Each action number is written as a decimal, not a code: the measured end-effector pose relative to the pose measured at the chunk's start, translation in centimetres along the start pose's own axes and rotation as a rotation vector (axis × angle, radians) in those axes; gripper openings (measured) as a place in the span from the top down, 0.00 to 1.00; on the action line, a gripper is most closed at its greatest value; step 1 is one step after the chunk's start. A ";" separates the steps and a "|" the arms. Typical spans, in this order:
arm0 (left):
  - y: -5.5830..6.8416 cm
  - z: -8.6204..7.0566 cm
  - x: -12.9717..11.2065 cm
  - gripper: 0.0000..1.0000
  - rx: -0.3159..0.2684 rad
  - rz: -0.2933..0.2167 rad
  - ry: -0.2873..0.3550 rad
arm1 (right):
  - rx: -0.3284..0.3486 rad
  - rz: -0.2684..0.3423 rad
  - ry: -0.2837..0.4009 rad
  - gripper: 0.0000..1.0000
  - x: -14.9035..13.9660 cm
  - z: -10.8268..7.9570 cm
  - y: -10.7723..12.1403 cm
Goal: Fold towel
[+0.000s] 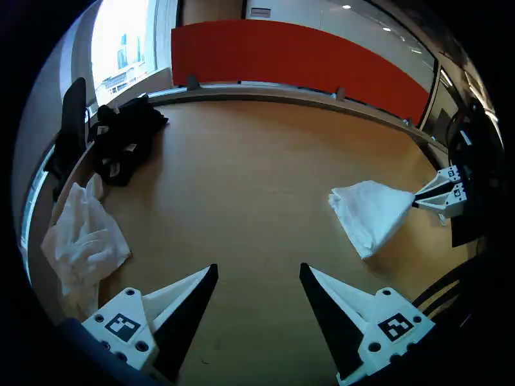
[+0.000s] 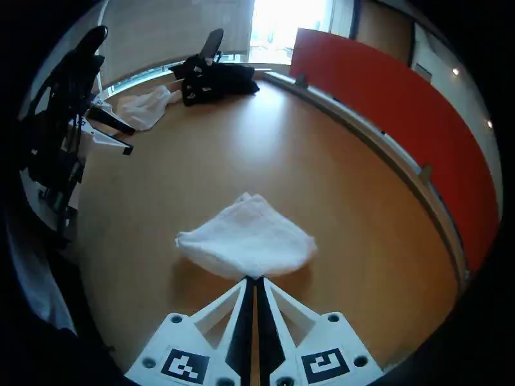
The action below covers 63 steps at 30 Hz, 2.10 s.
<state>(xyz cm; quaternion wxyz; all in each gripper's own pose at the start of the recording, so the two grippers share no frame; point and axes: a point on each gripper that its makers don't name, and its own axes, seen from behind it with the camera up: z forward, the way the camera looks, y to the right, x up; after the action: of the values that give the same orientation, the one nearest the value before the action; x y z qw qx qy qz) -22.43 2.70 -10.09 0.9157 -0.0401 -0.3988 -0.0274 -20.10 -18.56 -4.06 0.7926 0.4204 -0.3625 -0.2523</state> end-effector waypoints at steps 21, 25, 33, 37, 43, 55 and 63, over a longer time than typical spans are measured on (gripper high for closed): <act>0.9 -0.6 1.6 0.06 -0.023 0.019 0.043 | -0.076 -0.048 0.106 0.84 8.2 -4.5 4.9; 1.2 -0.5 1.7 0.06 -0.031 0.021 0.046 | -0.085 -0.035 0.104 0.85 8.1 -5.2 5.7; 1.6 -0.4 1.9 0.06 -0.038 0.036 0.049 | -0.100 -0.014 0.084 0.85 7.0 -6.3 7.5; 1.7 -0.4 1.9 0.06 -0.042 0.038 0.050 | -0.116 -0.001 0.083 0.85 6.4 -6.9 8.6; 1.7 -0.4 2.0 0.06 -0.044 0.041 0.050 | -0.148 0.029 0.080 0.86 5.4 -8.1 10.6; 2.2 -0.3 2.0 0.06 -0.046 0.058 0.045 | -0.224 0.066 0.042 0.86 1.5 -11.4 15.5; 2.4 -0.3 2.0 0.06 -0.044 0.063 0.039 | -0.270 0.097 0.011 0.87 -1.2 -13.2 18.7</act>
<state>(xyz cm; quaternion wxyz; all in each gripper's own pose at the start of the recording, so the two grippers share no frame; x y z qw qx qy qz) -20.66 4.99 -8.89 0.9227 -0.0720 -0.3787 -0.0080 -8.64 -1.67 6.32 0.8552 0.2931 -0.3408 -0.2579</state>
